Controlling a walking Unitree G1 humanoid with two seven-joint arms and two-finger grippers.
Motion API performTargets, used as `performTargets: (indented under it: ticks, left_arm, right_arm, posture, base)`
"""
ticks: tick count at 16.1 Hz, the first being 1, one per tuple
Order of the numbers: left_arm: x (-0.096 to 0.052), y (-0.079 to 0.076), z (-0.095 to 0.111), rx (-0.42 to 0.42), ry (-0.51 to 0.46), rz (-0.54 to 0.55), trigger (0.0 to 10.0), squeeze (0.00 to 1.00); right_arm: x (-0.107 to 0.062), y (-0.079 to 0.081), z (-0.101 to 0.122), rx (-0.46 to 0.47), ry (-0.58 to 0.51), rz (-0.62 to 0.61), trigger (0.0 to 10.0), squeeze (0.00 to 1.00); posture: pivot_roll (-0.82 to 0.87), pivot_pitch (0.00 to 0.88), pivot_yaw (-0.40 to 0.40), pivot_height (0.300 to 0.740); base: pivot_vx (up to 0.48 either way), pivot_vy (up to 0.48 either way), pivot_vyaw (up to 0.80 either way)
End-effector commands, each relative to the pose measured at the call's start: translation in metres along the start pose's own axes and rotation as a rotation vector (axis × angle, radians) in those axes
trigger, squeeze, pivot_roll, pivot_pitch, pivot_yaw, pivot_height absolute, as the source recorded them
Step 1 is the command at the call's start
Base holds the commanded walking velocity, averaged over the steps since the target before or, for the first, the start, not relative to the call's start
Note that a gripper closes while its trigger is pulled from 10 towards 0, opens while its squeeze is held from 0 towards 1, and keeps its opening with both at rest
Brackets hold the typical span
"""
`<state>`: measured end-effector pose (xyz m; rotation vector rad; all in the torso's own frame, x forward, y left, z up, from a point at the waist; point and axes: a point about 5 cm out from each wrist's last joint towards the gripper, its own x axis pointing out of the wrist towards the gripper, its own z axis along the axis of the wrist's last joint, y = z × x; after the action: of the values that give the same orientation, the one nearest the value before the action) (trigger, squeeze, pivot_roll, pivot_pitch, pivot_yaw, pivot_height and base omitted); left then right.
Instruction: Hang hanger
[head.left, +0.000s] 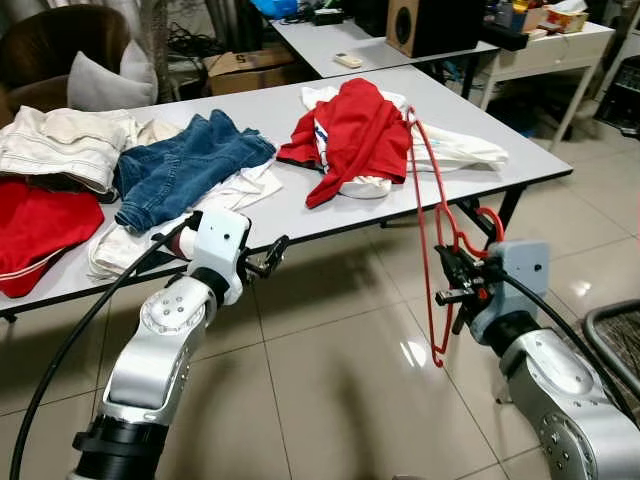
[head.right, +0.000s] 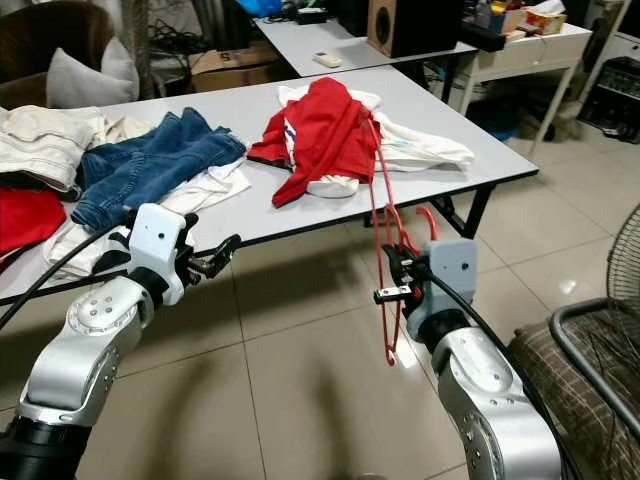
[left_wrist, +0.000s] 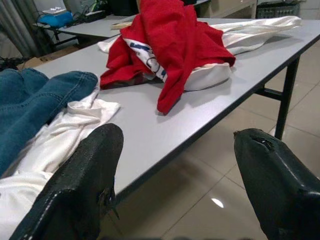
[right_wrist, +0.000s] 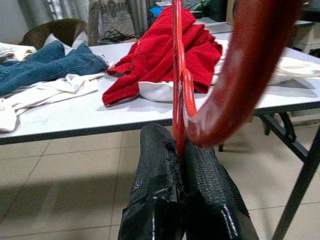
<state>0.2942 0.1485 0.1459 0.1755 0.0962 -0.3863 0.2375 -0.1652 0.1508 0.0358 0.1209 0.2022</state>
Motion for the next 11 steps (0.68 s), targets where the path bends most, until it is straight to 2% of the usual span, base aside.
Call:
performTargets:
  ticks: [1,8,9,11]
  left_arm:
    - [-0.002,0.0016,0.0009,0.013,-0.006,0.014,10.0,0.16]
    - [-0.0031,0.0066,0.0014,0.033,-0.01,0.032,10.0,0.15]
    - [-0.0021,0.0063,0.0025,0.047,-0.016,0.035,10.0,0.16]
    - [0.0023,0.0,0.0039,0.082,-0.014,0.023,10.0,0.16]
  right_arm:
    - [0.0008,0.0012,0.0043,-0.002,-0.032,-0.001,10.0,0.0]
    - [0.0078,0.0029,0.0027,0.001,-0.037,0.012,10.0,0.0]
    - [0.0078,0.0024,0.0018,0.005,-0.036,0.01,10.0,0.0]
    - [0.0085,0.0016,-0.0002,0.014,-0.036,0.003,10.0,0.0]
  posture:
    - [-0.19,0.0,0.066,0.74]
    - [-0.17,0.0,0.048,0.74]
    - [-0.17,0.0,0.048,0.74]
    - [-0.17,0.0,0.051,0.74]
  base:
    - [0.0,0.36,0.0]
    - [0.0,0.347,0.0]
    - [0.0,0.0,0.0]
    - [0.0,-0.39,0.0]
